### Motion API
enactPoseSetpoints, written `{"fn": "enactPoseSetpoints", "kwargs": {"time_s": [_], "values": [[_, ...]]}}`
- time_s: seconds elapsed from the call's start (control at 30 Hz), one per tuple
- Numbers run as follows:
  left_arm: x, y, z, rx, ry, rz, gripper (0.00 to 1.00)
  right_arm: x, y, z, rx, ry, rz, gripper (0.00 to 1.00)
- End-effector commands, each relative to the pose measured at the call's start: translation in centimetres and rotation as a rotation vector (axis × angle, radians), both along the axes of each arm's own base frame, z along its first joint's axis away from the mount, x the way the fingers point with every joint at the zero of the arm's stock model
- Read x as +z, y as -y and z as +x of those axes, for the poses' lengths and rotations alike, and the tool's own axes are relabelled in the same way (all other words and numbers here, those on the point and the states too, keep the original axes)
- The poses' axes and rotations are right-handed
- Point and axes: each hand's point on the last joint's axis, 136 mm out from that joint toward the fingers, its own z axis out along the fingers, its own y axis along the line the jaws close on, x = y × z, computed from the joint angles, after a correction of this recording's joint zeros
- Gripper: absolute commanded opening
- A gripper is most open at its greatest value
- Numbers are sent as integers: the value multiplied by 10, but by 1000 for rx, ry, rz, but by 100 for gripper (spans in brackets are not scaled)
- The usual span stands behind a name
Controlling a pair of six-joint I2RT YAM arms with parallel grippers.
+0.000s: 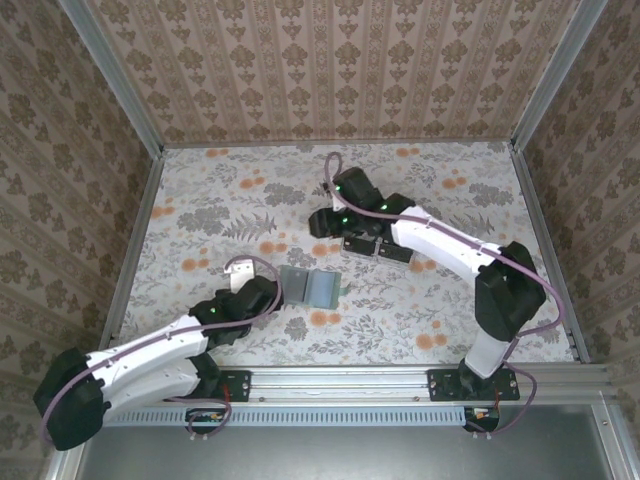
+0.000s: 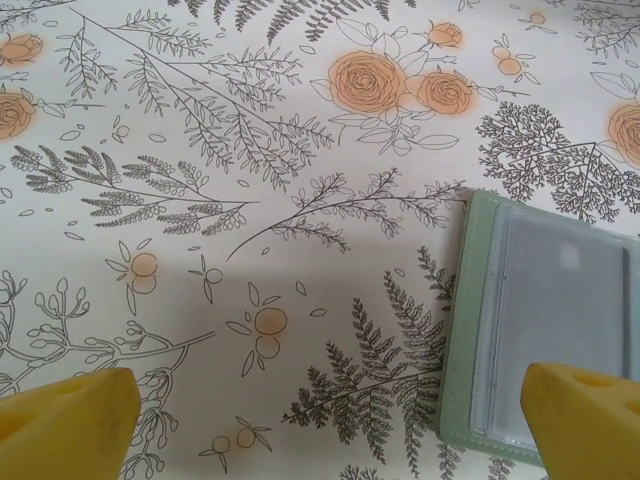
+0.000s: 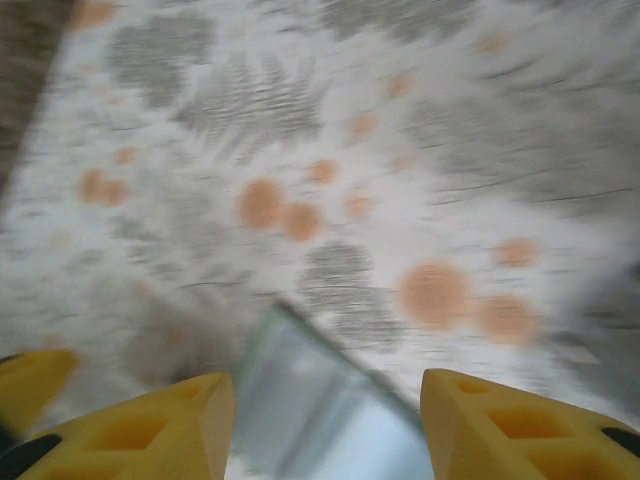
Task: Put the credit cards into the card holder
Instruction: Flip over the card slot on the card holder, then pick up the credit card from the storage box.
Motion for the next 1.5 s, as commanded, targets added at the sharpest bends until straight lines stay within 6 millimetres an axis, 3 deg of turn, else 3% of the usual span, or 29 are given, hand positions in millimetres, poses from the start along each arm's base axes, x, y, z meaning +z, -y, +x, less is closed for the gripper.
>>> {"fn": "enactPoseSetpoints", "kwargs": {"time_s": [0.0,0.1,0.3,0.5,1.07,1.47], "values": [[17,10,10,-28,26,-2,100,-28,61,-10,46,-4,-370,53],[28,13,18,-59,64,40,100,-36,78,-7,65,-6,-469,53],[42,6,28,-31,109,88,100,-54,86,-1,100,-25,-578,52],[39,3,30,1,73,34,100,-72,89,3,132,-41,-642,50],[33,8,33,-7,23,-21,100,-100,85,19,181,-42,-726,49],[30,8,33,-4,20,-36,100,-106,82,10,230,-59,-760,43]]}}
